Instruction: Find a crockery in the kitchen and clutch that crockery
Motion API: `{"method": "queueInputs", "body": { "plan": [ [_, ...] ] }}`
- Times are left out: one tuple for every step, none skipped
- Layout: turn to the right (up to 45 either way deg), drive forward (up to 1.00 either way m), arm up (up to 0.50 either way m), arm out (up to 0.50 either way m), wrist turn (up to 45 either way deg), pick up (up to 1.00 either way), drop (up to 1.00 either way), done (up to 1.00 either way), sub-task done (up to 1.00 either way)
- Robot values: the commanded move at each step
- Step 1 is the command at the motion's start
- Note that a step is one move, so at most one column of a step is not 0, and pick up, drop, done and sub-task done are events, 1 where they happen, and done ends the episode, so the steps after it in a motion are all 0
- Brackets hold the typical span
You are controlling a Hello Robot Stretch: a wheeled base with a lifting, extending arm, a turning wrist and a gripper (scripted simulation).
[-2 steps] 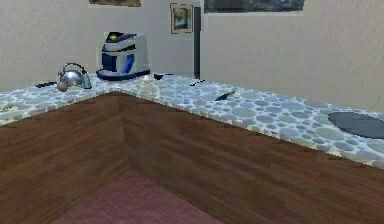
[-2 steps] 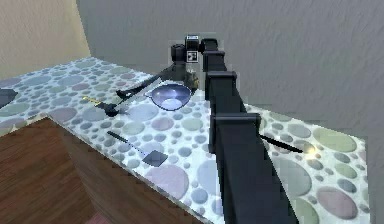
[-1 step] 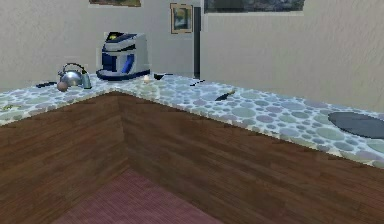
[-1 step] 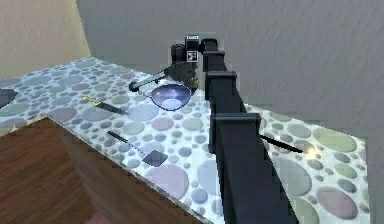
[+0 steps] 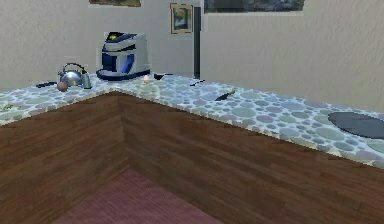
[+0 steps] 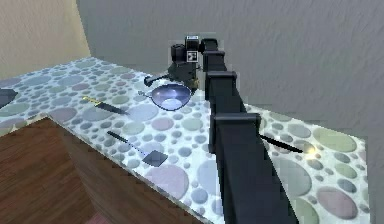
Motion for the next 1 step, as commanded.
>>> {"method": "queueInputs", "body": {
  "plan": [
    [0.0,0.00,-0.08,0.00,0.0,0.00,0.00,0.00,0.00]
  ]
}}
